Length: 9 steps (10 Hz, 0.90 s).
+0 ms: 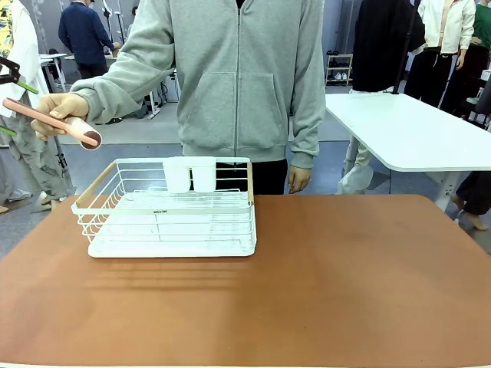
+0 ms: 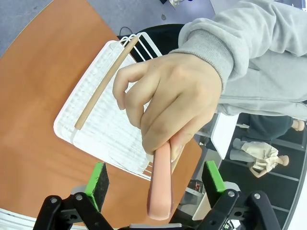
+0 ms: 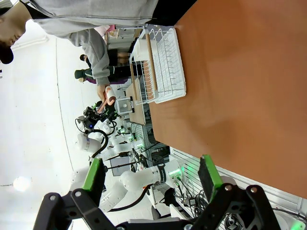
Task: Clean the table.
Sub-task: Pick up the Lint Roller when the human hands it over.
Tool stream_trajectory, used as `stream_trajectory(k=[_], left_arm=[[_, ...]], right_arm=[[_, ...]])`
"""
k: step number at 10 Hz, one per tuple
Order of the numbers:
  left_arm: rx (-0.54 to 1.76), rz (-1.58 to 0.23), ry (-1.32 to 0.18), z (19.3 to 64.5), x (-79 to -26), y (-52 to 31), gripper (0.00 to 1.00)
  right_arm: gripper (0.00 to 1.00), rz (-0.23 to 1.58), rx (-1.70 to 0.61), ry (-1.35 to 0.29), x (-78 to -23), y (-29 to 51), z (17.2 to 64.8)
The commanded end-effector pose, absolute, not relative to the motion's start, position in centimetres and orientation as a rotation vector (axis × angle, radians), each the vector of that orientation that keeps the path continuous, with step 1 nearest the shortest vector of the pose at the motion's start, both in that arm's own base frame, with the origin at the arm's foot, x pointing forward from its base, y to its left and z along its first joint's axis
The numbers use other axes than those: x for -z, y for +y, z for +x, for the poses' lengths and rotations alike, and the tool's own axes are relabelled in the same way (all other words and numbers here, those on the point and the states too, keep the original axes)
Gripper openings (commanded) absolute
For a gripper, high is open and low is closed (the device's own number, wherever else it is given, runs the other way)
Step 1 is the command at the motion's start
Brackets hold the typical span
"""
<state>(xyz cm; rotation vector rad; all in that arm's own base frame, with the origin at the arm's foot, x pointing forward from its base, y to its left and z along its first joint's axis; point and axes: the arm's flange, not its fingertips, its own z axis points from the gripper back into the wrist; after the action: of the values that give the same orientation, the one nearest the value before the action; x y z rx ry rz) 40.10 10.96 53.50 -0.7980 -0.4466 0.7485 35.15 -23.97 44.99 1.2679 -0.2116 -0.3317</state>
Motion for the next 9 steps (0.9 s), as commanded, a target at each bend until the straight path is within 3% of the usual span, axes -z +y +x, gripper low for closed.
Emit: stream_trajectory(k=[1, 3, 9], left_arm=[[-0.753, -0.795, -0.469, 39.89, -53.41, 10.66, 1.00], [-0.752, -0.794, -0.472, 39.94, -53.30, 10.43, 0.86], [-0.745, -0.798, -0.478, 40.03, -53.36, 10.41, 0.28]], right_arm=[[1.00, 1.278, 0.326, -0.220, -45.18, -23.73, 34.75], [1.00, 1.278, 0.326, -0.220, -45.18, -23.73, 34.75], [1.00, 1.278, 0.326, -0.220, -45.18, -23.73, 34.75]])
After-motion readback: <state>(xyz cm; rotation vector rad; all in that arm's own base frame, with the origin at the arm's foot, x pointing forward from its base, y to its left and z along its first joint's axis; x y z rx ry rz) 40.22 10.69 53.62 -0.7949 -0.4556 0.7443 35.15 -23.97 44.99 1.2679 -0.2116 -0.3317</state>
